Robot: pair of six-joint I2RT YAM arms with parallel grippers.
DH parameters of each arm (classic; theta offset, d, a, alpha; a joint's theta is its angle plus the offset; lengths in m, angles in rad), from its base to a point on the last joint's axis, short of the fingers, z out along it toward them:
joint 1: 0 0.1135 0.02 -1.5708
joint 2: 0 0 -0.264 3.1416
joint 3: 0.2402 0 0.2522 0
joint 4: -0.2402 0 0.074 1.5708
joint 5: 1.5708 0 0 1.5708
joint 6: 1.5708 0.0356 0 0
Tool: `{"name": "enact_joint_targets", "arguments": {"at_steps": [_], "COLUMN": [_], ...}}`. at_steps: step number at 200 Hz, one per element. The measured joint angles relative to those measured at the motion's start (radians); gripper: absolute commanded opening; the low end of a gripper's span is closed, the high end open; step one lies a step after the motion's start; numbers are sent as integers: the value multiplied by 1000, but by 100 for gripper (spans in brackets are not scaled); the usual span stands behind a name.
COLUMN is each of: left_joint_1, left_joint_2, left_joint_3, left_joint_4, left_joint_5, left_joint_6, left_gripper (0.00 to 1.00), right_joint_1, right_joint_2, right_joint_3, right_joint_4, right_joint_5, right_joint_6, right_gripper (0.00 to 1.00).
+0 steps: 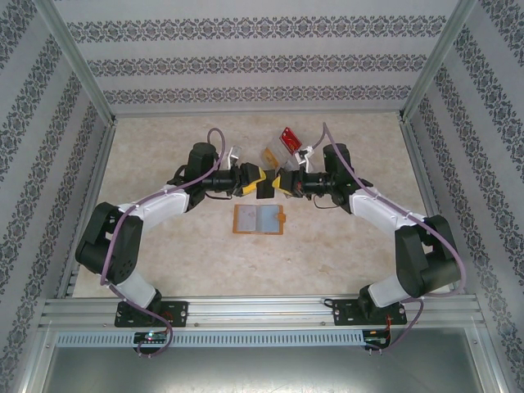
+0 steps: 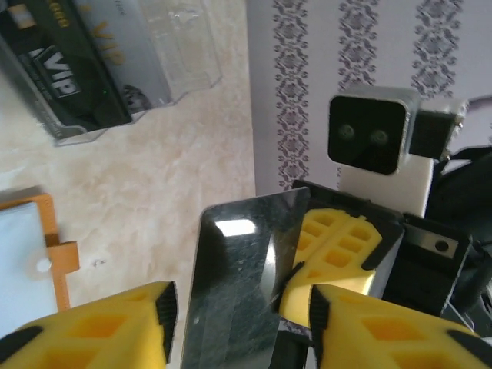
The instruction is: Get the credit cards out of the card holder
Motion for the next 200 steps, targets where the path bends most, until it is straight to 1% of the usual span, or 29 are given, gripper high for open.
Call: {"name": "enact_joint_targets", "arguments": {"at_steps": [9,24,44,47,61,72,79,103,116,125,132,145,156,159,170,178,200], "left_joint_1": [0,1,7,7,9,10,8,6,6,6,6,6,6,6,6,7,19], "left_joint_2": [0,0,0,0,0,-1,-1,-10,-19,-24,-27,-29,-29,-29,-30,-32,-60], "left_joint_3": [-5,-13,-25,-27,-39,-53,-61,-76,-80,-83,-86,-87,-91,-93,-97,-98,-100], "left_joint_4": [26,53,89,97,159,201,219,251,257,259,261,262,259,256,245,226,111], "left_joint_5": [9,16,25,26,29,26,24,21,20,20,20,17,6,3,-3,-6,-34], "left_joint_6": [-11,-32,-65,-69,-98,-123,-137,-165,-174,-178,-182,-184,-186,-183,-179,-175,-111], "left_gripper": [35,20,5,3,3,3,2,2,2,2,4,9,16,20,36,45,62], "right_joint_1": [-3,-6,-16,-17,-19,-19,-17,-8,-3,2,5,10,10,10,12,12,16], "right_joint_2": [2,3,5,6,12,14,14,19,27,34,39,47,49,49,49,49,49], "right_joint_3": [0,1,1,1,1,0,-2,-10,-10,-10,-10,-10,-10,-9,-2,6,48], "right_joint_4": [15,39,61,63,73,93,108,168,200,221,231,244,257,257,248,225,87], "right_joint_5": [-10,-23,-26,-26,-21,-17,-13,1,5,6,6,11,13,13,18,34,105], "right_joint_6": [14,35,63,69,92,114,127,167,187,201,206,216,223,220,207,189,79], "right_gripper": [0,0,0,1,11,17,19,22,22,19,16,8,2,0,0,0,0]}}
